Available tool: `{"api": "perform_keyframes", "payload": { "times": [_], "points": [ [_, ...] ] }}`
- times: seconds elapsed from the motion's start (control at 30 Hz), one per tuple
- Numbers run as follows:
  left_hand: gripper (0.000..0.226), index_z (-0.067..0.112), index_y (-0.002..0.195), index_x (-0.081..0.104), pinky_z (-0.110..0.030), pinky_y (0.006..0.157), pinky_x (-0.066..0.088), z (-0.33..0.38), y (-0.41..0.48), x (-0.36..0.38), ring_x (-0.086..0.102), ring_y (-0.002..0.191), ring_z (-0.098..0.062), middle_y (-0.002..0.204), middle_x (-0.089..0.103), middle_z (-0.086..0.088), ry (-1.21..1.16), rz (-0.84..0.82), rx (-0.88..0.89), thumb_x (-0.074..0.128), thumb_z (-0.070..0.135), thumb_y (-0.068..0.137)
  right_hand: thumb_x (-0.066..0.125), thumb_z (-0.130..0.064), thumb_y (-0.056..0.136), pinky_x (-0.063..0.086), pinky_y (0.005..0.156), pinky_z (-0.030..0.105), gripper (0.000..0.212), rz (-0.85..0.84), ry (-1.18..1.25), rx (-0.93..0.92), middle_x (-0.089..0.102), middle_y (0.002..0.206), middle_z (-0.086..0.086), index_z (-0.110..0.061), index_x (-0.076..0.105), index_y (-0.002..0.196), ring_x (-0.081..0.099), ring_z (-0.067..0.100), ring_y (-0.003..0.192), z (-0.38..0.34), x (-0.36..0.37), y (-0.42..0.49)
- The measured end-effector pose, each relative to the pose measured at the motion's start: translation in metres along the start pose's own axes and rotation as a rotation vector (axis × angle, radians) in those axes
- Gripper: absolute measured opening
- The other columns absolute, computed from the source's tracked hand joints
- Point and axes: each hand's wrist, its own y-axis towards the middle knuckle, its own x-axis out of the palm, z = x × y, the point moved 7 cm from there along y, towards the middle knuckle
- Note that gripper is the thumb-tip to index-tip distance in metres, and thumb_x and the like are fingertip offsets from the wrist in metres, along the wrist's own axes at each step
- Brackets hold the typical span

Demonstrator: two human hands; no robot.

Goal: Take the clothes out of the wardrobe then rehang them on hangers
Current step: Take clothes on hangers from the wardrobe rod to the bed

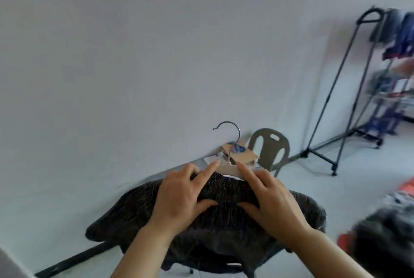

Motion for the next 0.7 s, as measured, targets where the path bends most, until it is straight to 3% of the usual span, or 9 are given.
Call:
{"api": "perform_keyframes", "payload": {
  "times": [0.27,0.7],
  "points": [
    [0.092,0.029,0.132,0.041,-0.028,0.061,0.049,0.207,0.121,0.101,0.057,0.065,-0.011,0.082,0.056,0.006,-0.327,-0.014,0.324,0.077,0.061,0.054,0.081,-0.04,0.061,0.055,0.069,0.032,0.097,0.077,-0.212,0.405,0.058,0.101,-0.006,-0.031,0.028,0.142,0.062,0.018,0.078,0.194,-0.086,-0.112],
    [0.094,0.032,0.129,0.043,-0.028,0.059,0.05,0.436,0.221,0.202,0.058,0.062,-0.013,0.082,0.056,0.005,-0.663,-0.025,0.75,0.08,0.062,0.049,0.08,-0.035,0.065,0.055,0.072,0.036,0.1,0.164,-0.435,0.857,0.057,0.106,-0.001,-0.032,0.021,0.145,0.062,0.025,0.086,0.36,-0.145,-0.237]
  ]
}}
